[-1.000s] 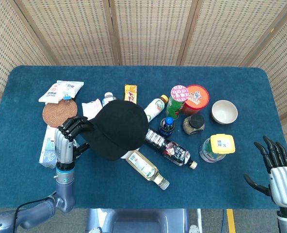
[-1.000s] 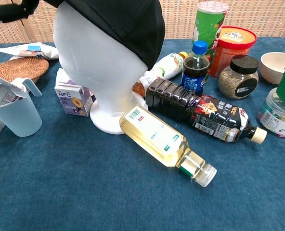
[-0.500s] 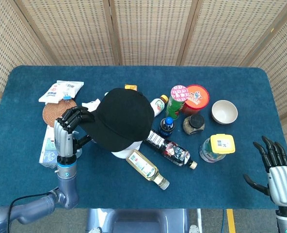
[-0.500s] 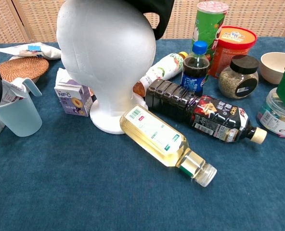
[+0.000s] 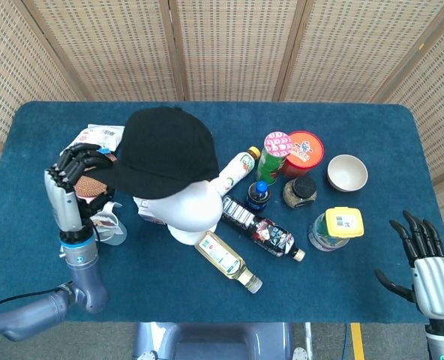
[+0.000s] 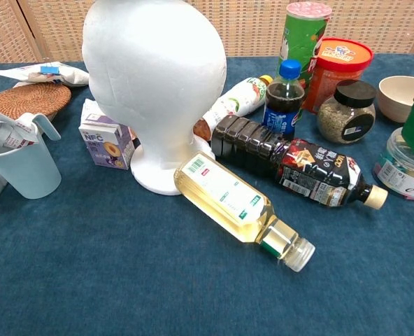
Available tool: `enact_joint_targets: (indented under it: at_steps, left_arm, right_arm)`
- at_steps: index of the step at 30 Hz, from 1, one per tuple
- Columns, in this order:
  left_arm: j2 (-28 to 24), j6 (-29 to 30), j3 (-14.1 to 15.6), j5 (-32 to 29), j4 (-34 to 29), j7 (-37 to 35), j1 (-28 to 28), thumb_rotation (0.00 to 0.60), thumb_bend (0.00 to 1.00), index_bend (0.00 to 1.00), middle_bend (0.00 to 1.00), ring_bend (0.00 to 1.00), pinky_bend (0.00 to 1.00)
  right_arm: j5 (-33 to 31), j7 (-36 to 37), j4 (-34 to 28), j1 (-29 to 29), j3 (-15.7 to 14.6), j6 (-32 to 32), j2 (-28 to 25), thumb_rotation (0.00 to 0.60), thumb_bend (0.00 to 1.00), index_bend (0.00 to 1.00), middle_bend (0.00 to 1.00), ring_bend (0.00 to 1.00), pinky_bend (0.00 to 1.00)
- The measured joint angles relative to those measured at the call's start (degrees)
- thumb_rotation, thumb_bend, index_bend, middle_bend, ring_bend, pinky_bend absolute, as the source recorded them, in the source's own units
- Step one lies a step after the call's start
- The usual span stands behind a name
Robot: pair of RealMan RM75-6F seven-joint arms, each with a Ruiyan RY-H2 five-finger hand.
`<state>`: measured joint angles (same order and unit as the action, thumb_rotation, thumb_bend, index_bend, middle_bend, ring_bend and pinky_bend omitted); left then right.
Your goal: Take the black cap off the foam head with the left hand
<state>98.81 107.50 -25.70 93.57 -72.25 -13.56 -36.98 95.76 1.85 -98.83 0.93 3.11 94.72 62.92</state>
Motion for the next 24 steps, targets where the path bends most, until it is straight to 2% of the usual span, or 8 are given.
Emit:
enact_joint_targets:
  at_steps: [5, 10, 24]
  left_arm:
    - [-3.31, -1.26, -2.76, -4.45, 1.56, -3.82, 1.15, 0.600, 0.55, 0.73, 0.57, 0.38, 0.50]
    - [-4.03, -3.34, -3.30, -7.54, 7.55, -9.44, 2.13, 0.600, 0.55, 0.73, 0.57, 0.38, 0.50]
    - [1.52, -13.17, -3.63, -15.37, 38.48, -26.30, 0.63, 0.600, 0.54, 0.73, 0.57, 0.38, 0.50]
  right_arm:
    - [-0.08, -0.33, -0.07, 0.02, -0.04, -0.15, 0.05, 0.600, 0.22, 0.09, 0.00, 0.01, 0.00]
    - [0.52, -1.62, -0.13, 0.14, -0.47, -0.66, 0.59, 0.600, 0.22, 0.09, 0.00, 0.01, 0.00]
    - [2.07, -3.32, -0.48, -0.07, -1.17, -0.29, 1.20, 0.600, 0.22, 0.09, 0.00, 0.01, 0.00]
